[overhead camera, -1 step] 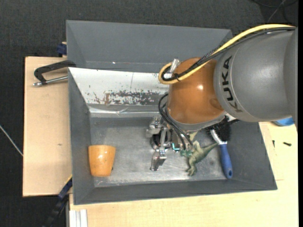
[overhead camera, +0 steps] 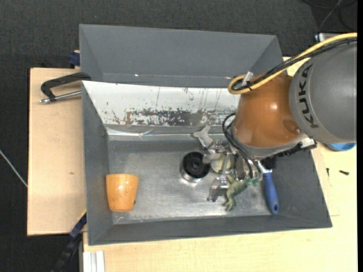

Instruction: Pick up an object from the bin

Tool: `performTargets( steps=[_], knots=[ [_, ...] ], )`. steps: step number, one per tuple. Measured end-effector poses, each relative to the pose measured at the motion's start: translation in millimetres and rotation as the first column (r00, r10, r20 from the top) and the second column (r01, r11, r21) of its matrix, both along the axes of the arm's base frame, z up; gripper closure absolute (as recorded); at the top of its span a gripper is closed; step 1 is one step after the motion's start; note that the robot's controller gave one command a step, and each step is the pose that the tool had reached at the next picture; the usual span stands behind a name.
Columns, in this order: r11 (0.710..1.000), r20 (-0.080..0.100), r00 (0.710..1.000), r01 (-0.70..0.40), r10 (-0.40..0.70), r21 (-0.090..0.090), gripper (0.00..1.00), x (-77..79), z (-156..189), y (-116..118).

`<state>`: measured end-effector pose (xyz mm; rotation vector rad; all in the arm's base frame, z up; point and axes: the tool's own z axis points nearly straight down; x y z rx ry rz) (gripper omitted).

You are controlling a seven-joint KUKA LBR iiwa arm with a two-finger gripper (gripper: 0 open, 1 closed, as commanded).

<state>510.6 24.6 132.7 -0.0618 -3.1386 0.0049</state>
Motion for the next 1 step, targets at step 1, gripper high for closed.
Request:
performTargets(
  steps=[1],
  knots=[
    [0.93,0.015,0.93,0.366,-0.367,0.009,0.0,19.8,-43.8,24.7]
  ],
)
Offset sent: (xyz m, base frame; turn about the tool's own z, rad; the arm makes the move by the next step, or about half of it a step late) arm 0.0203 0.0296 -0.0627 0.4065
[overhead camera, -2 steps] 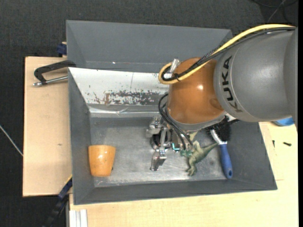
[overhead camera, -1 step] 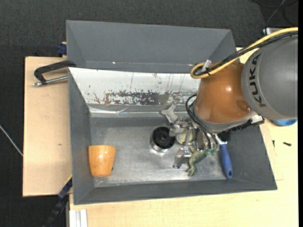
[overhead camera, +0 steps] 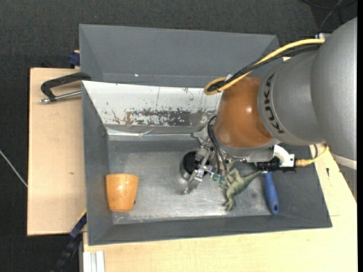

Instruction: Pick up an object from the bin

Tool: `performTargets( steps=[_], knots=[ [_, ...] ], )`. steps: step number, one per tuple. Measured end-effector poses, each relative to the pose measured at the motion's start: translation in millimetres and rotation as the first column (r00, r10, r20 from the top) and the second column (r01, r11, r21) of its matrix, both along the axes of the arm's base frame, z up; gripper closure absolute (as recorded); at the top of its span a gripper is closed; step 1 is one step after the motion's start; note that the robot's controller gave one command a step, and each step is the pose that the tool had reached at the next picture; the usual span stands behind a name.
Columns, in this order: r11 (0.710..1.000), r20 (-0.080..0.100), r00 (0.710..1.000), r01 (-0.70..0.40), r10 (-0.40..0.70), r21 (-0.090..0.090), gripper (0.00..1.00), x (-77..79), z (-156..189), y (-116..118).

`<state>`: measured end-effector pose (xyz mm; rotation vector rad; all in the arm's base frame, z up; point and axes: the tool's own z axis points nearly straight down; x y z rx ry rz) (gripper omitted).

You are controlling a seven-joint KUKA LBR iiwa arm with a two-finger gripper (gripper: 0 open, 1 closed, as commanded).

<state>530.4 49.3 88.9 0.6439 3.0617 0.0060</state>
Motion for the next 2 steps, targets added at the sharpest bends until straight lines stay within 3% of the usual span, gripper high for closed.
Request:
performTargets(
  steps=[1,2],
  knots=[
    [1.0,0.015,1.0,0.003,-0.003,0.0,1.0,4.3,2.6,-0.7],
    [0.915,-0.003,0.915,-0.403,0.403,-0.004,1.0,48.7,44.1,-3.8]
  ],
)
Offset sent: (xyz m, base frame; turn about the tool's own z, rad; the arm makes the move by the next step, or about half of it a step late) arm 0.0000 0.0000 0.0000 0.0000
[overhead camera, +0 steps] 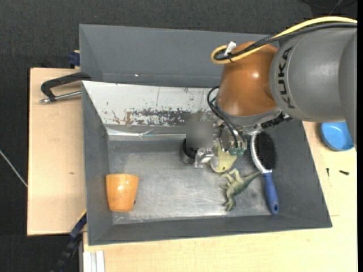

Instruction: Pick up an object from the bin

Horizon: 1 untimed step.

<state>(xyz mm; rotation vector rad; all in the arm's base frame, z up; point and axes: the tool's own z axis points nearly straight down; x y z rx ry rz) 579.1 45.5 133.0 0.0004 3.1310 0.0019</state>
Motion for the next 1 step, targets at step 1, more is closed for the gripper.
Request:
performTargets(
  steps=[1],
  knots=[
    [1.0,0.004,1.0,0.0,0.0,0.0,1.0,-4.7,111.2,-5.8]
  ],
)
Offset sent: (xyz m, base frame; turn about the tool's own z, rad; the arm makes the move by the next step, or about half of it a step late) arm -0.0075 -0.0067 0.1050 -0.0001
